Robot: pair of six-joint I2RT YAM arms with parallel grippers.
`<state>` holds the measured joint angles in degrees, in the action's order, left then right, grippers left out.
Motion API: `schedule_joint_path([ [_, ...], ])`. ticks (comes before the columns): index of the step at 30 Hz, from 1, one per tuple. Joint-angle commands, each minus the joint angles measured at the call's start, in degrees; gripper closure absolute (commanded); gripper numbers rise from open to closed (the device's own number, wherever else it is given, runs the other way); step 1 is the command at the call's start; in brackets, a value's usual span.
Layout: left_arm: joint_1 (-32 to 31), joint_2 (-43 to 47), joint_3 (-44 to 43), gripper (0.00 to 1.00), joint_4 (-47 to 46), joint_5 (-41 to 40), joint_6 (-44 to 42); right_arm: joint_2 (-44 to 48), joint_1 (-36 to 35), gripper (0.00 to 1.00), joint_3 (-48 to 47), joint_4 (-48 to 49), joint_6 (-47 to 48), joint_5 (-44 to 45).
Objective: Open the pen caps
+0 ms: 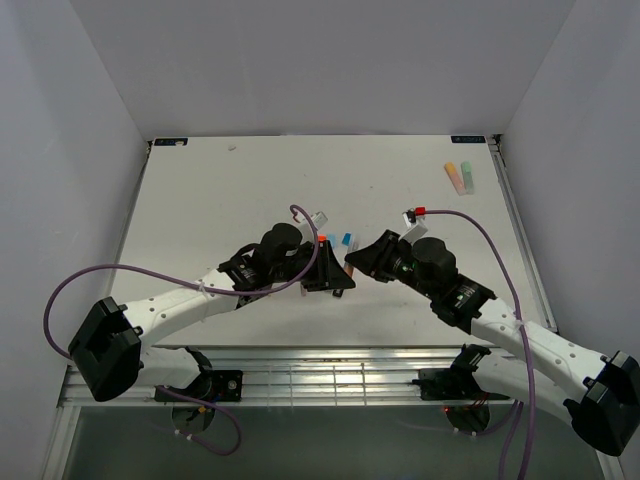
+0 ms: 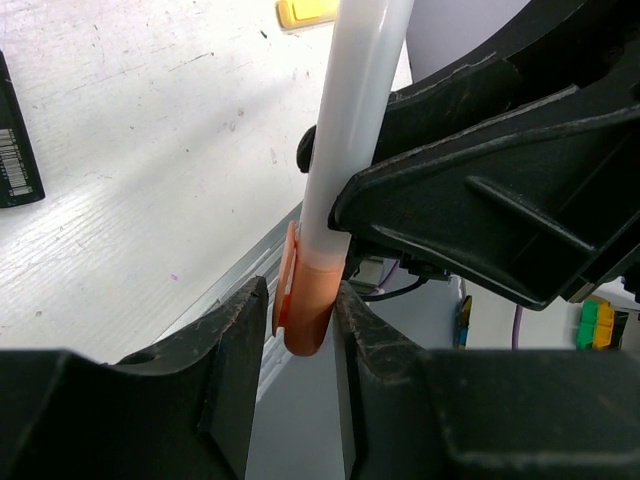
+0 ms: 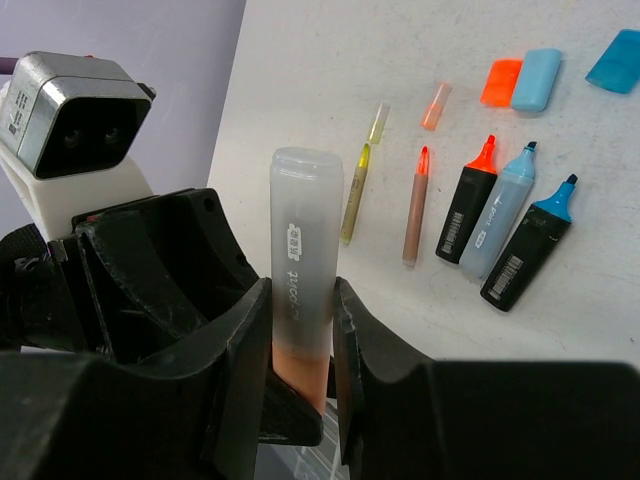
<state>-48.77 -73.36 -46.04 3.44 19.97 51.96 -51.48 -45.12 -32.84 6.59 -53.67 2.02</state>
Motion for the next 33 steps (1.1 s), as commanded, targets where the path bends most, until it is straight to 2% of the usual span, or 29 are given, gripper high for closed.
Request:
schedule_joint_path([
  [1,-0.2,0.2,-1.6,0.62,0.9,-2.0,-0.5,0.3,-0.8,0.92,-0.9,4.3,-1.4,0.4],
  [4,-0.3,0.1,-1.5,0.68,0.9,-1.9,-0.5,0.3,-1.0,0.92,-0.9,4.4,-1.4,0.5],
  [8,-0.2,0.1,-1.3,0.82,0.6,-1.3,-0.4,0.2,-1.1,0.92,-0.6,4.4,-0.9,0.5],
  [11,-0.2,0.2,-1.2,0.89,0.3,-0.5,-0.2,-0.6,-1.0,0.79,-0.9,4.1,-0.3,-0.1],
  [12,-0.2,0.3,-1.2,0.92,0.2,-0.5,-0.2,-1.2,-1.1,0.71,-1.1,4.1,0.1,-0.3],
  [14,-0.2,0.3,-1.3,0.96,0.3,-0.4,-0.5,-2.4,-1.1,0.66,-1.3,4.1,0.2,-1.1],
  [15,-0.2,0.2,-1.2,1.0,0.2,-0.3,-0.5,-2.6,-1.0,0.6,-1.3,4.2,0.3,-1.3],
  [17,-0.2,0.2,-1.2,1.0,0.2,0.1,-0.5,-3.4,-1.0,0.54,-1.4,4.4,0.4,-1.4],
  [22,-0.2,0.2,-0.7,1.0,-0.2,0.6,-0.3,-4.5,-1.1,0.51,-1.8,4.7,0.6,-1.4],
  [29,-0.2,0.3,-0.1,1.0,-0.7,1.6,-0.2,-5.9,-1.1,0.56,-3.1,4.7,1.8,0.4],
  [31,-0.3,0.3,0.1,1.0,-0.8,1.7,-0.2,-6.5,-1.1,0.68,-4.1,4.5,2.5,1.0],
  [32,-0.2,0.4,0.2,1.0,-1.1,2.1,-0.1,-7.0,-1.0,0.91,-4.4,4.3,3.0,1.5],
  [33,-0.2,0.5,0.4,1.0,-1.2,2.4,-0.1,-7.2,-1.0,0.92,-4.8,3.8,3.2,3.1],
])
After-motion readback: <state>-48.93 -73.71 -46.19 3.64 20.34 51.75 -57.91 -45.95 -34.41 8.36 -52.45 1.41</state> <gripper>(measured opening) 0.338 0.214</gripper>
